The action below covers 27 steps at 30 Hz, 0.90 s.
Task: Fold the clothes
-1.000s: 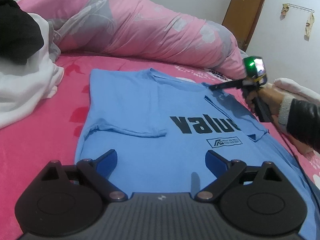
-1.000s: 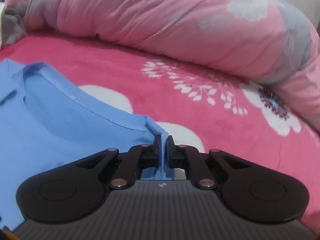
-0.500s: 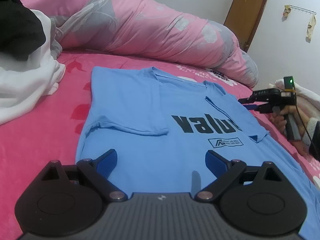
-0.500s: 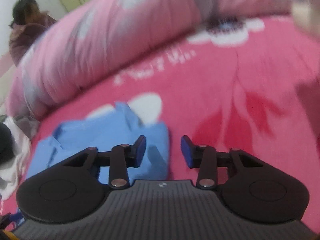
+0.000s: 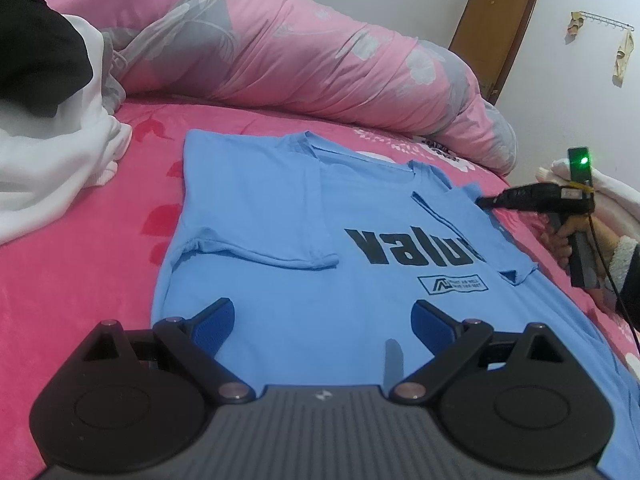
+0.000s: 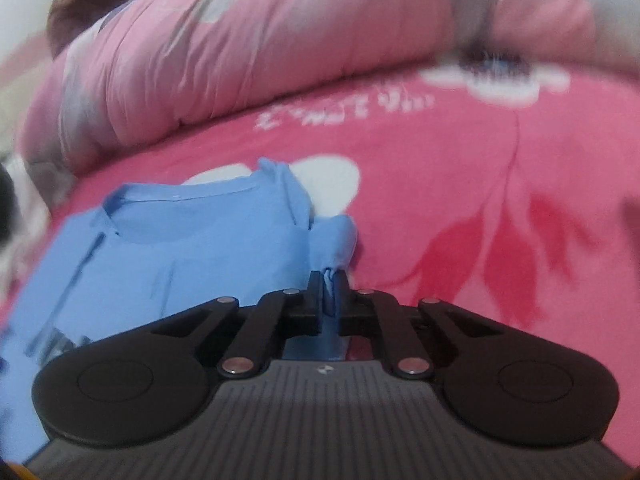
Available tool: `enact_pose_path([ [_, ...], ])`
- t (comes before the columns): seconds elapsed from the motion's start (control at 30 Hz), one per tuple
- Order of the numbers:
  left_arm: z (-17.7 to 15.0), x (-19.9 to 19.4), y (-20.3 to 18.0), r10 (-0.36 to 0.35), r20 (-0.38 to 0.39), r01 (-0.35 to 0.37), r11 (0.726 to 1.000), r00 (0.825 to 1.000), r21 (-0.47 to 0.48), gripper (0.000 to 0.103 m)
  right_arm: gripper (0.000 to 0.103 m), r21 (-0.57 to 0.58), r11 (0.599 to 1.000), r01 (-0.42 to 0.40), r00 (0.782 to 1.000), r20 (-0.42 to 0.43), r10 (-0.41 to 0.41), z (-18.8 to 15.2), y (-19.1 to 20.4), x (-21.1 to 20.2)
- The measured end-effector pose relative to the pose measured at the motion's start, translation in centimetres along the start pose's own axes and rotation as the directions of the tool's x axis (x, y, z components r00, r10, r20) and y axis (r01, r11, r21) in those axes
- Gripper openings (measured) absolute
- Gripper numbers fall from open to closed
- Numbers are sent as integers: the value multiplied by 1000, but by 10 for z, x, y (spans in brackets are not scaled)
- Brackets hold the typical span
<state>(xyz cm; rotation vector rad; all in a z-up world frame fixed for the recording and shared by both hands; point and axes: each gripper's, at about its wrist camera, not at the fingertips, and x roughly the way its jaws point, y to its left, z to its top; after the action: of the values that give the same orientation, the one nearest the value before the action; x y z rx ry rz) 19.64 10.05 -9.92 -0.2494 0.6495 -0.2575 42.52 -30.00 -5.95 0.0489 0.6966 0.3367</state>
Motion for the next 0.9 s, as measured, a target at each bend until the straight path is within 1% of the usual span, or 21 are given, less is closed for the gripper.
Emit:
enact_pose_path([
  [0.03, 0, 0, 0, 0, 0, 0, 1000, 1000, -1, 96, 3, -65, 996, 55, 998, 34, -53, 4, 7, -6],
  [0.07, 0, 0, 0, 0, 0, 0, 1000, 1000, -1, 96, 3, -144, 983, 111, 993, 56, -103, 5, 15, -9],
  [0.1, 0, 0, 0, 0, -1, 0, 1000, 1000, 0, 96, 3, -222, 961, 165, 985, 80, -151, 6, 23, -11],
  [0.13, 0, 1, -1, 2, -1, -2, 1000, 1000, 2, 96, 3, -297, 929, 220, 975, 107, -196, 7, 30, -13],
  [0.17, 0, 1, -1, 3, -2, -3, 1000, 1000, 3, 96, 3, -350, 901, 256, 966, 114, -230, 6, 35, -11],
  [0.23, 0, 1, -1, 3, -2, -3, 1000, 1000, 3, 96, 3, -418, 855, 306, 952, 112, -286, 3, 38, -1],
  [0.3, 0, 1, -1, 3, -2, -3, 1000, 1000, 2, 96, 3, -436, 843, 316, 947, 95, -306, -3, 36, 11],
  [0.43, 0, 2, -1, 4, -6, -4, 1000, 1000, 4, 96, 5, -406, 861, 308, 947, 40, -319, -15, 23, 37],
  [0.47, 0, 2, -1, 4, -7, -4, 1000, 1000, 5, 96, 5, -386, 868, 312, 946, 45, -320, -15, 19, 37],
  [0.53, 0, 2, -1, 4, -7, -4, 1000, 1000, 4, 96, 20, -342, 883, 322, 945, 59, -322, -13, 13, 34],
  [0.57, 0, 2, -1, 4, -7, -4, 1000, 1000, 5, 96, 29, -338, 889, 309, 950, 62, -307, -14, 12, 26],
  [0.77, 0, 2, -2, 5, -7, -5, 1000, 1000, 4, 96, 28, -326, 922, 211, 978, 78, -196, -22, 12, -27],
  [0.83, 0, 2, -2, 5, -7, -5, 1000, 1000, 4, 96, 23, -323, 930, 177, 984, 83, -158, -25, 12, -45],
  [0.9, 0, 2, -2, 6, -8, -6, 1000, 1000, 5, 96, 16, -320, 937, 143, 989, 89, -120, -28, 12, -62],
])
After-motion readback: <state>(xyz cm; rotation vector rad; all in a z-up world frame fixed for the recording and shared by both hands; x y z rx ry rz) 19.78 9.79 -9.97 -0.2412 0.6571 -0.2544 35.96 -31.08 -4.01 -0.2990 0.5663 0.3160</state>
